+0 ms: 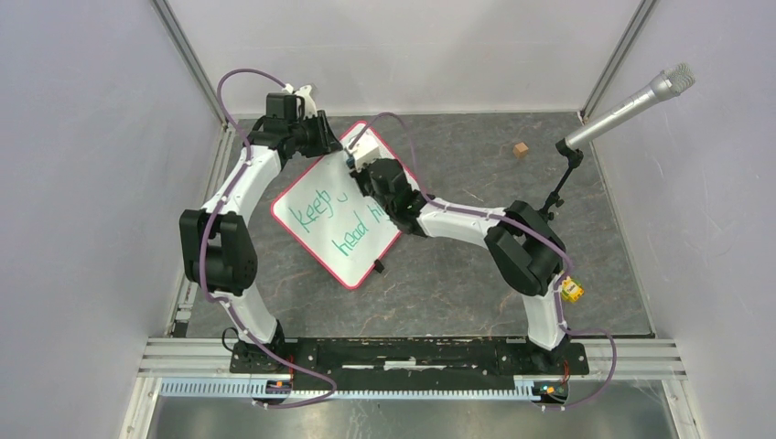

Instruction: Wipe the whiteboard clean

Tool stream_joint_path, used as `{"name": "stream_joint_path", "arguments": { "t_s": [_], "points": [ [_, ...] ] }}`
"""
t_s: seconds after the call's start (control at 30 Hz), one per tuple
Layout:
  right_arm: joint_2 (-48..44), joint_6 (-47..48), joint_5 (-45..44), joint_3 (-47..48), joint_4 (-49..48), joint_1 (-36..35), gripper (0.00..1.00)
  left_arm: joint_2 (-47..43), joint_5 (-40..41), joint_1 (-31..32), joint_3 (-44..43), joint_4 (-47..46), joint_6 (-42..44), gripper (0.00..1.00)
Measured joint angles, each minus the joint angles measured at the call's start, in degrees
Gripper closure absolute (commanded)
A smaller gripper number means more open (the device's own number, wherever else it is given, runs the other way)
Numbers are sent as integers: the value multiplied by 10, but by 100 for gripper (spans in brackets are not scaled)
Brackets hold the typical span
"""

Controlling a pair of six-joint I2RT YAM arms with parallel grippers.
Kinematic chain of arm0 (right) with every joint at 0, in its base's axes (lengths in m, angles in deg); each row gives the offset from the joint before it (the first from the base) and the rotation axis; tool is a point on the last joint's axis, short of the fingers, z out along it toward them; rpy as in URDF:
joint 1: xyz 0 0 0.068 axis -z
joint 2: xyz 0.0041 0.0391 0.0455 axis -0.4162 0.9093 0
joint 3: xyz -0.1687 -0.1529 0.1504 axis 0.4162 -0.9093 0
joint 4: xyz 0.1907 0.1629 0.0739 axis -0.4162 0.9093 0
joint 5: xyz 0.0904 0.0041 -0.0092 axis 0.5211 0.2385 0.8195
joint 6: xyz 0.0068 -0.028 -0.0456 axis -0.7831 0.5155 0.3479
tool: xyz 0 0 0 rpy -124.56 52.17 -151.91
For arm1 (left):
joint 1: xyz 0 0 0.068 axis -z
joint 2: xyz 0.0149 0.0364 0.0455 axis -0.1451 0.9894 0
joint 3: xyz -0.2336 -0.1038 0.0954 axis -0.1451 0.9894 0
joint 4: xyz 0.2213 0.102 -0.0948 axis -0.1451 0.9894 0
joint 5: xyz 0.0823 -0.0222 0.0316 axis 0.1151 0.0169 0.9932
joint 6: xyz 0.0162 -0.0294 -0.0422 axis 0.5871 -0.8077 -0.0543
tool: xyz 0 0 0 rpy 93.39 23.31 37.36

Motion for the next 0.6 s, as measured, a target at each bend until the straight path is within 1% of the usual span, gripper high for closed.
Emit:
{"name": "stream_joint_path", "arguments": {
  "t_s": [0.07,0.23,0.33,0.6],
  "points": [
    [0,21,0,1,0,-18,71,-1,0,-1,5,-5,0,66],
    [0,73,9,2,-9,-71,72,-1,-10,-5,7,-5,-3,66],
    [-1,87,19,1,-15,-89,72,-3,-19,-5,11,-11,-12,66],
    [-15,67,38,-36,-56,-81,72,-22,-24,-5,35,-39,-24,67]
  ]
}}
